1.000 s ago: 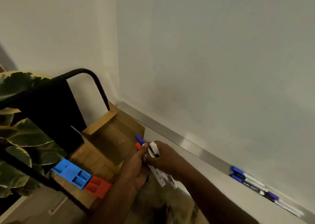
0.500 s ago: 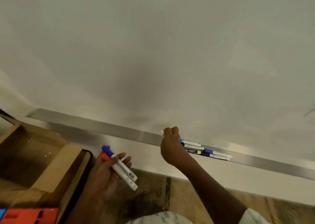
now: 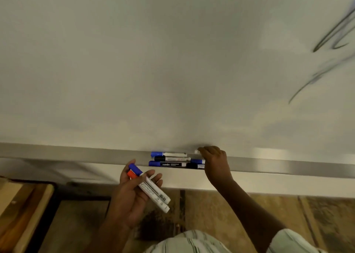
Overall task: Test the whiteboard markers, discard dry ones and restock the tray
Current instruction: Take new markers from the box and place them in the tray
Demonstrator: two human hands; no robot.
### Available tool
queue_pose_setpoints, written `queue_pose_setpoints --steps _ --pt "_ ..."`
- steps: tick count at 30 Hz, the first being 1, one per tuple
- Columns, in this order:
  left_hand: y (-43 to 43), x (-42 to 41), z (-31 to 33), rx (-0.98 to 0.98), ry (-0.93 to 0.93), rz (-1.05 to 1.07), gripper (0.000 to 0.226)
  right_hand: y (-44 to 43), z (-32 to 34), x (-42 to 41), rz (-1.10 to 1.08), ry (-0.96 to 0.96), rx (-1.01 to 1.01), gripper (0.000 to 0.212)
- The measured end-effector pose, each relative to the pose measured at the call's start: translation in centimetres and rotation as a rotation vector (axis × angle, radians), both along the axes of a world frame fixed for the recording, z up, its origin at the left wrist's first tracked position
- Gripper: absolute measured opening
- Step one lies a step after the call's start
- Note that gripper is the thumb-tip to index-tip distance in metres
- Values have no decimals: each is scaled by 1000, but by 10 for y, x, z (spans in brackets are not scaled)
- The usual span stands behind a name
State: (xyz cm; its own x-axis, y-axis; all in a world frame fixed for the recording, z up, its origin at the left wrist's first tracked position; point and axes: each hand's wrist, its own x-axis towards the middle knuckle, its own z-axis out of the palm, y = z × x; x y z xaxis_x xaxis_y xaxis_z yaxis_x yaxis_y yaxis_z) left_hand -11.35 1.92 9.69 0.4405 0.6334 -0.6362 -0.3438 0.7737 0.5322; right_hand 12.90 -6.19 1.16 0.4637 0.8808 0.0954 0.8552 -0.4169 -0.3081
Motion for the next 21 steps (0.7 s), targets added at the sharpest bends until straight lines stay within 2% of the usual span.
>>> queue_pose_setpoints --steps 6,17,19,21 --pt "-25 23 0 4 38 13 48 -3 -16 18 64 9 -26 41" --pt "-41 45 3 -46 69 110 46 -4 -47 24 151 35 24 31" --pt "-39 52 1 -60 93 121 47 -5 -39 20 126 102 92 18" --pt "-37 60 -3 -54 133 144 48 -9 -18 9 37 300 232 8"
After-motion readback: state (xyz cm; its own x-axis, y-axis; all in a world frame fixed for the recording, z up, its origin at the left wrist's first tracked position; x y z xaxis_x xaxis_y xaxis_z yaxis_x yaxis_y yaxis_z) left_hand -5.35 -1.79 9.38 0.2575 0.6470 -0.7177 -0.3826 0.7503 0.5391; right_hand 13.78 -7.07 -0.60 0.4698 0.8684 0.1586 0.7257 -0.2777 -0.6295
